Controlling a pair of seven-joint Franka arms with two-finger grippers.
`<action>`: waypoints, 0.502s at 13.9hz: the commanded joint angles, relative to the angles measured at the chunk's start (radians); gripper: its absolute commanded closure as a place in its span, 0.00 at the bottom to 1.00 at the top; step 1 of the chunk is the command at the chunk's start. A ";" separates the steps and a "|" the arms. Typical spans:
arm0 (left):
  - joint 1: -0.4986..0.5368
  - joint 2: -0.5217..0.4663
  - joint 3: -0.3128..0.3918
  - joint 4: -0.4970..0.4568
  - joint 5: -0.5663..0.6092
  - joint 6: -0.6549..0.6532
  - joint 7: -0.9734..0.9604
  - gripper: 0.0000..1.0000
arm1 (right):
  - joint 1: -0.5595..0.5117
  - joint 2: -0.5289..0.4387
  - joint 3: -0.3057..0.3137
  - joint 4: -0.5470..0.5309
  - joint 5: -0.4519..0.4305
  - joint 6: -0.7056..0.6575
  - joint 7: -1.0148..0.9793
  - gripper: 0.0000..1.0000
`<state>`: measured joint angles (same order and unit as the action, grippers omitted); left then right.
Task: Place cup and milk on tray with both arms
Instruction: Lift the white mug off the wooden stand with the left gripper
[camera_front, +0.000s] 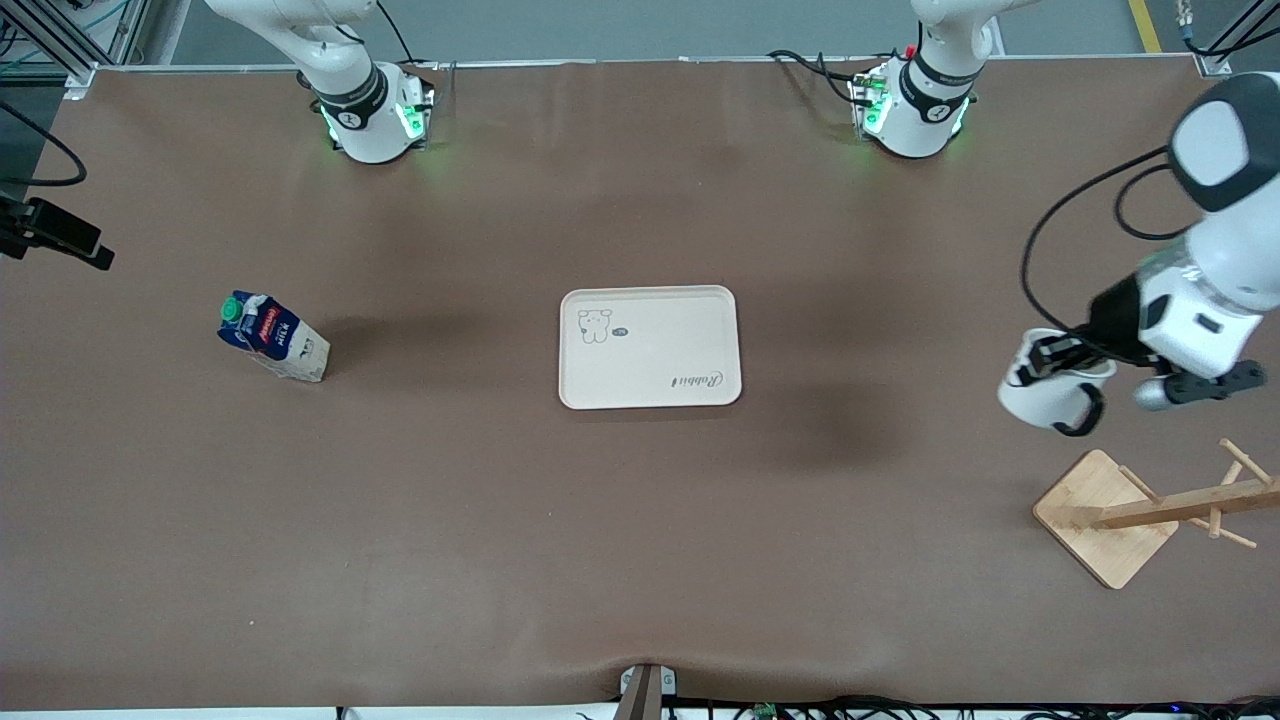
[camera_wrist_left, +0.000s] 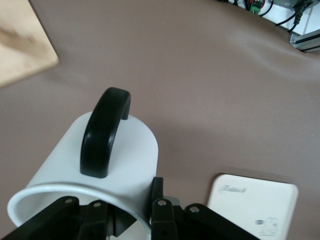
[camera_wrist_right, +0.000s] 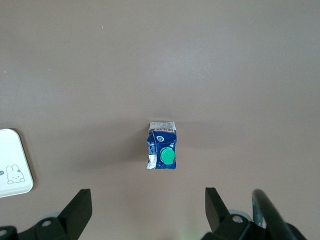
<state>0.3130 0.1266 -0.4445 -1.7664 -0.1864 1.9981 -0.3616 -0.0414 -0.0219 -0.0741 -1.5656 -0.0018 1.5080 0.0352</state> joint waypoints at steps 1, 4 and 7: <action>-0.081 0.047 -0.048 0.018 0.042 -0.012 -0.257 1.00 | -0.023 0.010 0.017 0.022 0.008 -0.015 0.012 0.00; -0.239 0.138 -0.048 0.065 0.138 -0.010 -0.519 1.00 | -0.022 0.010 0.017 0.022 0.006 -0.015 0.015 0.00; -0.360 0.258 -0.043 0.137 0.168 -0.012 -0.739 1.00 | -0.025 0.028 0.017 0.021 0.006 -0.005 0.014 0.00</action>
<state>0.0048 0.2924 -0.4918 -1.7122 -0.0502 2.0025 -0.9925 -0.0416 -0.0179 -0.0741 -1.5649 -0.0018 1.5083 0.0361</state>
